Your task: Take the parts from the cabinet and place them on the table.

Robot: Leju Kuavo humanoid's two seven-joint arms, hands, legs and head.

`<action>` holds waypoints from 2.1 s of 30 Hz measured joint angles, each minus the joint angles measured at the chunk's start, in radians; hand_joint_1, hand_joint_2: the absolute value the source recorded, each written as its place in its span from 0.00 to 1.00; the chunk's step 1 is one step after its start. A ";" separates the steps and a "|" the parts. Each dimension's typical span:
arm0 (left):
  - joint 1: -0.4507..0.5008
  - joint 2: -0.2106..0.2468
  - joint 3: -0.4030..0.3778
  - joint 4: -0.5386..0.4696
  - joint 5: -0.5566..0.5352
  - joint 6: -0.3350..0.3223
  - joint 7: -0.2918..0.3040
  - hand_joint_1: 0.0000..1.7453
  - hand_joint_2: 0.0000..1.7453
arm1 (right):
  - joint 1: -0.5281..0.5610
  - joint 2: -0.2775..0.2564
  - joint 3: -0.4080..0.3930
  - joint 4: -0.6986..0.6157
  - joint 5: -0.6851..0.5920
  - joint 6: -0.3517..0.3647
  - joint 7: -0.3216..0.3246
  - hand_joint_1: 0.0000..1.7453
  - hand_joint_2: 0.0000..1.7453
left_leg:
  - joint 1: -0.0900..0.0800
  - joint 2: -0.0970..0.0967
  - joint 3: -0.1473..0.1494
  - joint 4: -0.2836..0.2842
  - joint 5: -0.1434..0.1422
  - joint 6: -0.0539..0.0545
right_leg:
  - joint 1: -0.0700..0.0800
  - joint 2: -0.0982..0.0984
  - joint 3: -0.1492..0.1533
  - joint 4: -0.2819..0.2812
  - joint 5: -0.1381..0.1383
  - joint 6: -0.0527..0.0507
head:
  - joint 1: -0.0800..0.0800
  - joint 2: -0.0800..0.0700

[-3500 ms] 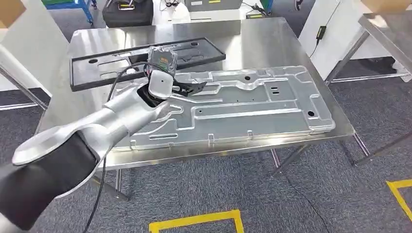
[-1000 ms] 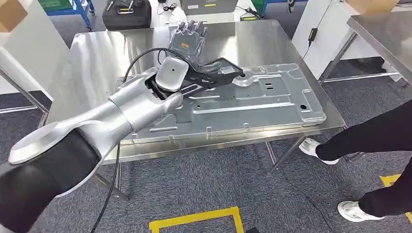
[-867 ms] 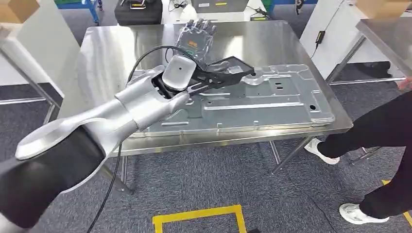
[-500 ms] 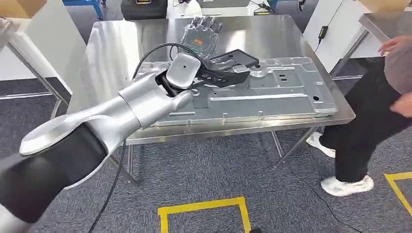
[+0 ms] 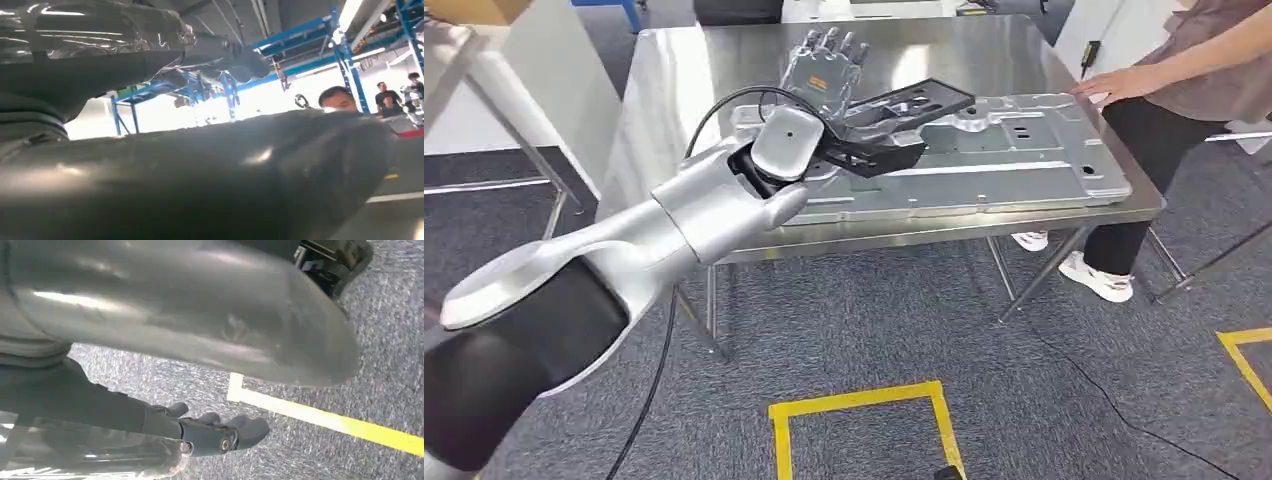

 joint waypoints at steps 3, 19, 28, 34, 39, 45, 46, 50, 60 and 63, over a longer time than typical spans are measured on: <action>-0.006 -0.007 -0.006 -0.005 0.003 -0.005 -0.002 0.00 0.00 | 0.001 0.000 0.004 0.001 0.000 0.000 0.000 0.00 0.00 | -0.001 -0.005 -0.037 -0.003 0.036 0.037 | 0.002 0.003 -0.029 0.102 -0.137 0.002 | 0.013 0.000; -0.012 -0.018 -0.024 -0.173 0.084 -0.103 0.000 0.00 0.00 | 0.004 -0.031 0.009 0.002 -0.045 -0.021 -0.024 0.00 0.00 | -0.030 -0.004 -0.166 0.067 0.002 0.018 | 0.061 0.002 0.150 -0.062 -0.104 -0.090 | 0.026 0.000; 0.006 0.010 -0.039 -0.272 0.097 -0.113 0.026 0.00 0.00 | 0.018 -0.037 0.008 0.002 -0.048 -0.026 -0.025 0.00 0.00 | -0.016 -0.001 0.047 -0.034 -0.028 0.000 | 0.040 0.000 0.000 0.005 -0.028 -0.044 | -0.015 0.000; 0.013 0.012 -0.045 -0.301 0.100 -0.112 0.029 0.00 0.00 | 0.027 -0.045 0.008 0.002 -0.055 -0.028 -0.025 0.00 0.00 | -0.015 0.000 -0.007 -0.038 0.030 0.052 | 0.028 0.006 -0.039 0.123 -0.165 -0.009 | 0.001 0.000; 0.015 0.013 -0.048 -0.315 0.100 -0.113 0.029 0.00 0.00 | 0.026 -0.046 0.008 0.002 -0.055 -0.028 -0.024 0.00 0.00 | -0.016 0.000 -0.078 -0.036 0.087 0.046 | 0.027 0.007 0.006 0.267 -0.175 -0.006 | 0.025 0.000; 0.012 0.015 -0.047 -0.331 0.101 -0.114 0.029 0.00 0.00 | 0.021 -0.047 0.007 0.002 -0.056 -0.030 -0.030 0.00 0.00 | -0.012 0.018 -0.106 -0.055 0.148 0.012 | 0.043 0.018 0.194 -0.029 -0.178 -0.036 | 0.032 0.000; 0.013 0.017 -0.047 -0.331 0.102 -0.114 0.029 0.00 0.00 | 0.024 -0.047 0.007 0.002 -0.056 -0.031 -0.030 0.00 0.00 | -0.015 0.018 -0.110 -0.061 0.161 0.004 | 0.043 0.017 0.190 -0.045 -0.166 -0.042 | 0.034 0.000; 0.015 0.023 -0.048 -0.331 0.105 -0.114 0.029 0.00 0.00 | 0.029 -0.050 0.006 0.002 -0.056 -0.030 -0.031 0.00 0.00 | -0.014 -0.002 -0.160 0.113 -0.041 0.000 | 0.040 0.008 0.139 -0.050 -0.116 -0.067 | 0.021 0.000; 0.025 0.029 -0.047 -0.354 0.126 -0.114 0.034 0.00 0.00 | 0.035 -0.047 0.007 0.002 -0.053 -0.034 -0.033 0.00 0.00 | -0.046 -0.004 0.070 -0.072 -0.015 0.044 | 0.052 0.001 0.030 -0.018 -0.038 -0.052 | 0.013 0.000; 0.029 0.031 -0.047 -0.358 0.130 -0.114 0.035 0.00 0.00 | 0.039 -0.049 0.008 0.002 -0.045 -0.034 -0.027 0.00 0.00 | -0.031 -0.001 0.052 -0.091 0.020 0.057 | 0.054 0.012 0.010 0.004 -0.078 -0.032 | 0.018 0.000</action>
